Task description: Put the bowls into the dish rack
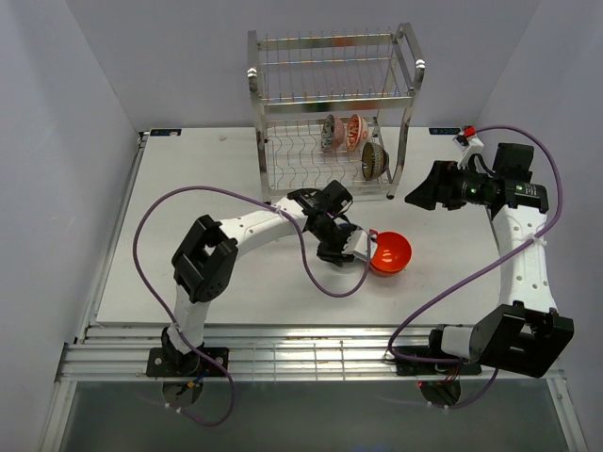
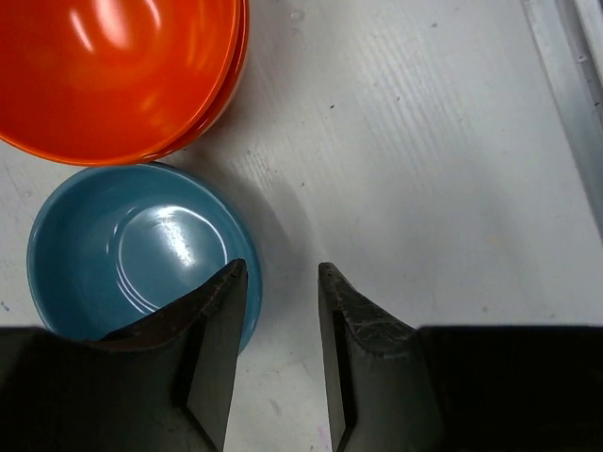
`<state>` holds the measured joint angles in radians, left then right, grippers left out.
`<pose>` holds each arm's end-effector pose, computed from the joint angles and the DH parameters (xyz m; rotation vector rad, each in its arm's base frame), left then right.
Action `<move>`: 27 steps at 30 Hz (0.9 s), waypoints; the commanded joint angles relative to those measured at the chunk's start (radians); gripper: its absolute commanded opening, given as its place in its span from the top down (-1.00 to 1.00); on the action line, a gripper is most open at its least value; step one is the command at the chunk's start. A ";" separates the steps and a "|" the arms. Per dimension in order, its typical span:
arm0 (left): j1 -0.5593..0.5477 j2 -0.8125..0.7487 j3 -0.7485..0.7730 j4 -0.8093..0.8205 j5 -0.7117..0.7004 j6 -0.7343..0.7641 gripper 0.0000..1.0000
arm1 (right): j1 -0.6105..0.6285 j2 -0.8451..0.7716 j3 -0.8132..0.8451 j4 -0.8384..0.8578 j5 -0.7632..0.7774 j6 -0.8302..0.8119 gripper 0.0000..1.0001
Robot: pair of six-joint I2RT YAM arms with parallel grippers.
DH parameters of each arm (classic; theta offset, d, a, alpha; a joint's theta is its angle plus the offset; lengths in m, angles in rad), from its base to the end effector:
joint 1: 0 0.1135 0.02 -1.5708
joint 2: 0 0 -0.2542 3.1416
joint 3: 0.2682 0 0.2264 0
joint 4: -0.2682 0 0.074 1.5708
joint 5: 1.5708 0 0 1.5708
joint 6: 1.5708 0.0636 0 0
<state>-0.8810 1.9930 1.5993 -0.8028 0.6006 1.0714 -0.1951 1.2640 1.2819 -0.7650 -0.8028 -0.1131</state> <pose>0.2237 -0.3276 0.1993 2.2540 1.3390 -0.7597 0.2513 -0.0030 0.3394 -0.3051 2.1295 0.7453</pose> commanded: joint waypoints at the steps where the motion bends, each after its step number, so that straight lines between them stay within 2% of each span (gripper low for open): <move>1: -0.003 0.013 0.066 0.011 -0.030 0.059 0.07 | -0.003 -0.031 -0.004 -0.019 -0.039 -0.033 -0.80; 10: -0.013 0.090 0.099 0.039 -0.113 0.045 0.07 | -0.007 -0.021 -0.016 -0.028 -0.027 -0.056 -0.80; 17: -0.021 0.104 0.070 0.050 -0.150 0.044 0.09 | -0.015 -0.022 -0.018 -0.031 -0.027 -0.069 -0.80; 20: -0.024 0.105 0.050 0.063 -0.168 0.027 0.19 | -0.017 -0.021 -0.021 -0.031 -0.030 -0.068 -0.80; 22: -0.026 0.104 0.030 0.089 -0.179 0.009 0.33 | -0.017 -0.025 -0.023 -0.030 -0.033 -0.068 -0.80; 27: -0.026 0.084 -0.025 0.129 -0.200 -0.047 0.40 | -0.020 -0.026 -0.021 -0.030 -0.036 -0.066 -0.80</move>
<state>-0.9005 2.1193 1.6051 -0.7052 0.4095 1.0561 -0.2085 1.2610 1.2617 -0.7906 -0.8146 -0.1658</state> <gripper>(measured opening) 0.304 0.900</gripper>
